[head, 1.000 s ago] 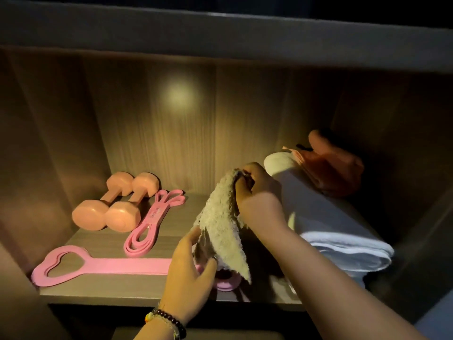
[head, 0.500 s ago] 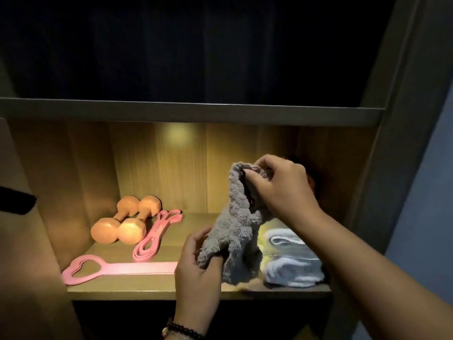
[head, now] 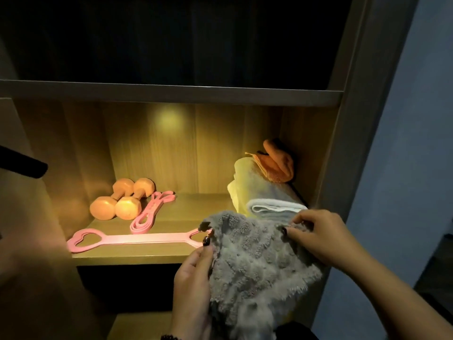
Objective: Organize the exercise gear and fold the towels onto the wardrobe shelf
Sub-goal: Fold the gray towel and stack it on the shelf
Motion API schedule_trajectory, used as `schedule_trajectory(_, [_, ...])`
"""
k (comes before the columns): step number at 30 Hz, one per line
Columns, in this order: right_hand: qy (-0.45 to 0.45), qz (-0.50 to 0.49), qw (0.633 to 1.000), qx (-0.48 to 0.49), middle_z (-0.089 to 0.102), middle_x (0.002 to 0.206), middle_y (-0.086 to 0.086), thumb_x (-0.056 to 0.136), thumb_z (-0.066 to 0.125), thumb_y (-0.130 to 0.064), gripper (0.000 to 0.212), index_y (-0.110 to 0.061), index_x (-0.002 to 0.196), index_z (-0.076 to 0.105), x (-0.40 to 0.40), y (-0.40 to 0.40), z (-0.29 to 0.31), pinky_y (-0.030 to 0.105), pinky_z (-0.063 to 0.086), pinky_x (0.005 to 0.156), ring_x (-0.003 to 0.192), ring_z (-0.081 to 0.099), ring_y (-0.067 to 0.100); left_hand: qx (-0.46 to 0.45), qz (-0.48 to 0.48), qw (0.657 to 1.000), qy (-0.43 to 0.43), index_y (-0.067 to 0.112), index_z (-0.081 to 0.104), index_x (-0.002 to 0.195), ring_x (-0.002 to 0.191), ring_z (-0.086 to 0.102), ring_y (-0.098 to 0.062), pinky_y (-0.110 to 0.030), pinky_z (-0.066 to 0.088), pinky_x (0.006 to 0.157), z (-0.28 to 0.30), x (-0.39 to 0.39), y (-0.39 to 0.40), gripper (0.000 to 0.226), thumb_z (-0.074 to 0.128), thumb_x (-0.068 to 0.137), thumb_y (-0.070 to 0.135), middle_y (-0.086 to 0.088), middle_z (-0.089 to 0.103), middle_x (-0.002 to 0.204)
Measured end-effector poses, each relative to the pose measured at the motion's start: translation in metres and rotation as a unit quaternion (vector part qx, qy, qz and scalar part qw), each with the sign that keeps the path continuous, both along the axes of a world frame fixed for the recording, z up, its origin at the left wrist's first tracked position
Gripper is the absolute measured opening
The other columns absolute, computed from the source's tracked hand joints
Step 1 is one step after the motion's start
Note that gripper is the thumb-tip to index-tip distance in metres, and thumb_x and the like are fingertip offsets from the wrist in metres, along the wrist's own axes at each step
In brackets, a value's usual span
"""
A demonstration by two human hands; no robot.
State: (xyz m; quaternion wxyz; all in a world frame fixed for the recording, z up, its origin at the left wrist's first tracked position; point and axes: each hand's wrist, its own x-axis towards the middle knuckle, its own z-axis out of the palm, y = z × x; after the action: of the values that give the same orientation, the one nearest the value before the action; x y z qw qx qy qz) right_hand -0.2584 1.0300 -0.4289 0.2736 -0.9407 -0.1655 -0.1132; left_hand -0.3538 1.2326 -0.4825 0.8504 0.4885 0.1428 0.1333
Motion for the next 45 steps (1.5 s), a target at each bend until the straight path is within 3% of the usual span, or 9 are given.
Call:
schedule_trajectory(9, [0.027,0.009,0.998,0.052,0.067,0.08,-0.005,0.086,0.065,-0.033,0.011,-0.022,0.088,0.07,0.04,0.023,-0.002,0.031,0.052,0.07,0.076,0.062,0.009,0.067,-0.006,0.998,0.002,0.005,0.071,0.096,0.08,0.071,-0.031,-0.044,0.056,0.078,0.026,0.034,0.012,0.016,0.064,0.088,0.017,-0.016,0.074,0.09])
schedule_trajectory(12, [0.002,-0.046,0.998,0.031,0.05,0.12,0.001,0.084,0.066,-0.033,0.044,-0.018,0.123,0.052,0.09,0.038,0.006,0.037,0.048,0.089,0.107,0.052,0.019,0.089,-0.014,0.996,-0.005,0.007,0.07,0.097,0.07,0.069,-0.028,-0.039,0.055,0.068,0.033,0.06,0.02,0.019,0.058,0.092,0.021,-0.016,0.074,0.084])
schedule_trajectory(16, [-0.017,-0.14,0.99,0.004,0.048,0.122,0.014,0.086,0.064,-0.028,0.062,-0.007,0.137,0.036,0.162,0.044,0.032,0.041,0.045,0.09,0.12,0.048,0.036,0.095,-0.047,0.994,0.001,0.007,0.072,0.098,0.068,0.067,-0.027,-0.038,0.053,0.066,0.033,0.097,0.03,0.031,0.067,0.078,0.029,-0.018,0.073,0.083])
schedule_trajectory(21, [0.021,-0.016,0.999,-0.034,0.012,0.16,0.008,0.095,0.051,-0.022,0.078,-0.039,0.152,0.0,0.232,0.049,0.034,0.048,0.033,0.111,0.139,0.031,0.037,0.065,-0.088,0.994,0.02,-0.009,0.067,0.094,0.061,0.054,-0.025,-0.032,0.041,0.058,0.023,0.141,0.041,0.03,0.062,0.074,0.012,-0.01,0.07,0.074])
schedule_trajectory(27, [-0.065,0.028,0.997,-0.034,0.038,0.128,-0.003,0.078,0.067,-0.036,0.077,-0.034,0.141,0.022,0.276,0.056,0.009,0.033,0.047,0.078,0.108,0.051,0.026,-0.043,-0.097,0.993,0.059,-0.001,0.058,0.069,0.055,0.052,-0.025,-0.035,0.038,0.059,0.006,0.193,0.047,0.027,0.035,0.075,0.012,-0.019,0.064,0.069])
schedule_trajectory(34, [-0.008,-0.029,0.996,-0.081,0.025,0.153,0.018,0.09,0.06,-0.016,0.073,-0.012,0.151,0.019,0.291,0.055,-0.017,0.034,0.026,0.109,0.139,0.027,0.034,0.021,-0.131,0.985,0.11,0.0,0.068,0.088,0.037,0.04,-0.013,-0.019,0.03,0.036,0.001,0.233,0.047,0.045,0.04,0.096,0.034,-0.012,0.069,0.071])
schedule_trajectory(38, [-0.05,-0.01,0.998,-0.04,0.022,0.157,0.008,0.09,0.056,-0.007,0.07,-0.024,0.151,0.026,0.285,0.047,-0.007,0.038,0.02,0.116,0.143,0.023,0.03,0.021,-0.144,0.983,0.113,0.003,0.066,0.106,0.036,0.04,-0.011,-0.019,0.03,0.034,-0.008,0.239,0.046,0.041,0.04,0.097,0.033,-0.011,0.074,0.088])
schedule_trajectory(42, [-0.156,0.044,0.987,0.003,0.068,0.108,-0.001,0.095,0.055,-0.039,0.036,-0.019,0.124,0.06,0.251,0.059,0.015,0.023,0.048,0.094,0.09,0.063,0.012,0.006,-0.159,0.983,0.097,0.004,0.062,0.116,0.032,0.036,-0.009,-0.016,0.028,0.031,-0.004,0.237,0.042,0.039,0.044,0.098,0.033,-0.01,0.074,0.087])
schedule_trajectory(45, [-0.088,0.073,0.993,-0.002,0.056,0.104,-0.003,0.083,0.055,-0.049,0.052,-0.017,0.125,0.059,0.207,0.077,0.03,0.012,0.038,0.085,0.096,0.058,0.014,-0.031,-0.159,0.984,0.075,0.004,0.061,0.104,0.031,0.037,-0.008,-0.015,0.03,0.031,-0.002,0.233,0.043,0.032,0.047,0.097,0.032,-0.014,0.07,0.104])
